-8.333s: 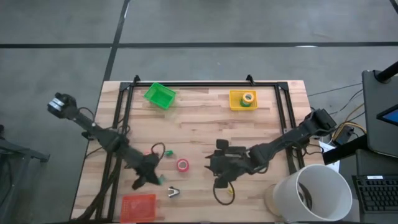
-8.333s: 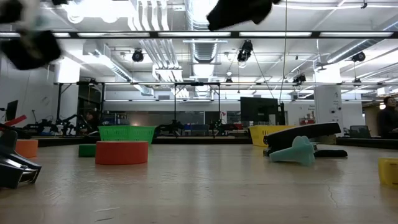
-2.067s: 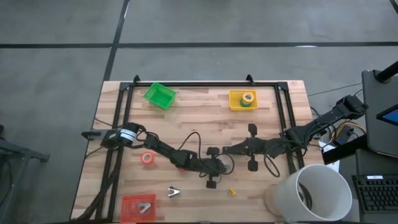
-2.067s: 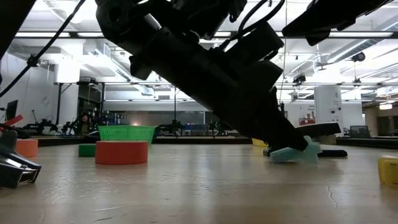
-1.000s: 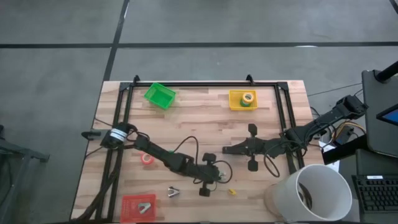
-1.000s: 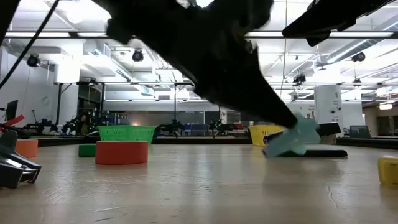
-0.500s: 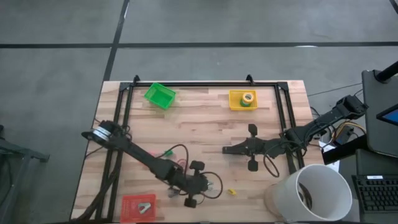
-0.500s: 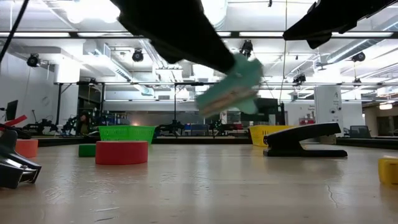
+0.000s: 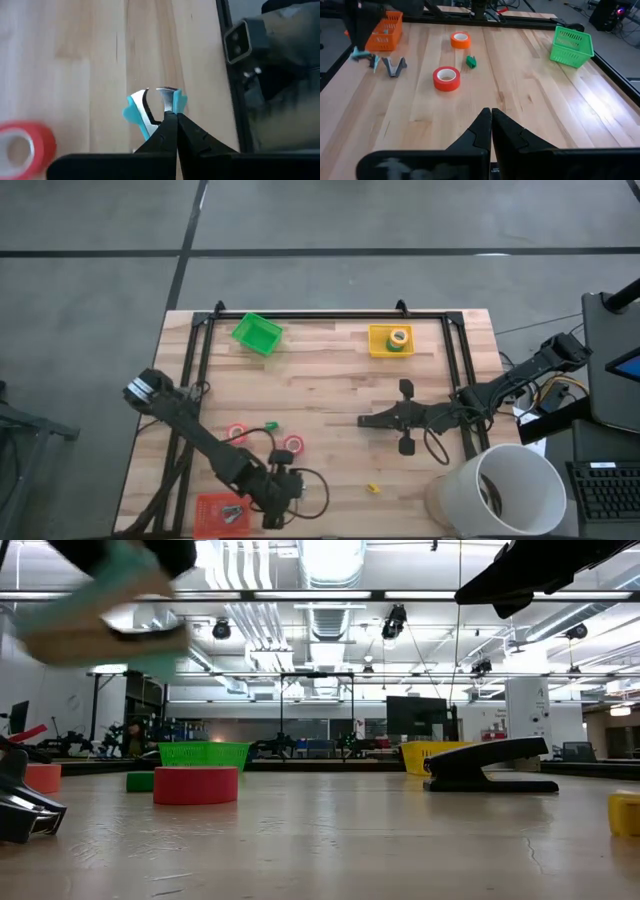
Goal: Pick and place Stapler, Stapler remover, tape
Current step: Put the blue staple remover into the orange bin
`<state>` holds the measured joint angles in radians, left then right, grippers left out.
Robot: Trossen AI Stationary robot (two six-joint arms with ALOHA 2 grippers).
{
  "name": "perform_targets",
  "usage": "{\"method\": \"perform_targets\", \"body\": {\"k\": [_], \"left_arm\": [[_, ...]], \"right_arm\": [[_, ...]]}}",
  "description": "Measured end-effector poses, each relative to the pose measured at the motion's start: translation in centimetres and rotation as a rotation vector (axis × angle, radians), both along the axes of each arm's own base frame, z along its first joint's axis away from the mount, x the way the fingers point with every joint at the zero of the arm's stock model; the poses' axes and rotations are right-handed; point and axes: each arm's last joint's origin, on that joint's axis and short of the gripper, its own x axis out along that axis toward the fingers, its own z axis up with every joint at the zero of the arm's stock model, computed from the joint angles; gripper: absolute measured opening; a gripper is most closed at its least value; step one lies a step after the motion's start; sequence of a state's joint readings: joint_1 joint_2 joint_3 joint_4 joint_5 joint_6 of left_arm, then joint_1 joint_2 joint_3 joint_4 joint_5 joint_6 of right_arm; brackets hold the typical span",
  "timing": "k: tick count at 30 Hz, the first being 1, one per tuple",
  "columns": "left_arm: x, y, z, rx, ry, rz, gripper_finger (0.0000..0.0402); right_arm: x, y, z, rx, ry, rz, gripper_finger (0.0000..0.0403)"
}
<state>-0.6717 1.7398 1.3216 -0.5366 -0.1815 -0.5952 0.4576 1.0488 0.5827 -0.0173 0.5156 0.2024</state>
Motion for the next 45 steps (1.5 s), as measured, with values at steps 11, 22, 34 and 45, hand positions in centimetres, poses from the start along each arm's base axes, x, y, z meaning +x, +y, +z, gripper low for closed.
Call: {"method": "perform_targets", "body": {"k": [11,22,34,45], "left_arm": [[-5.5,-1.2,1.7,-0.095,0.23,0.137,0.0],[-9.2,-2.5,2.7,-0.236,0.421,0.283,0.0],[-8.8,-2.4,2.8,-0.178,0.267,0.326,0.0011],[-5.4,-3.6,-1.2,-0.042,0.162,0.169,0.0107]], "right_arm": [[0.0,0.0,0.0,-0.004,0.0,0.0,0.0008],[0.0,0.0,0.0,-0.007,-0.001,-0.005,0.0008],[0.0,0.0,0.0,-0.007,-0.001,-0.006,0.0008],[0.0,0.0,0.0,-0.003,-0.001,-0.007,0.0008]]}}
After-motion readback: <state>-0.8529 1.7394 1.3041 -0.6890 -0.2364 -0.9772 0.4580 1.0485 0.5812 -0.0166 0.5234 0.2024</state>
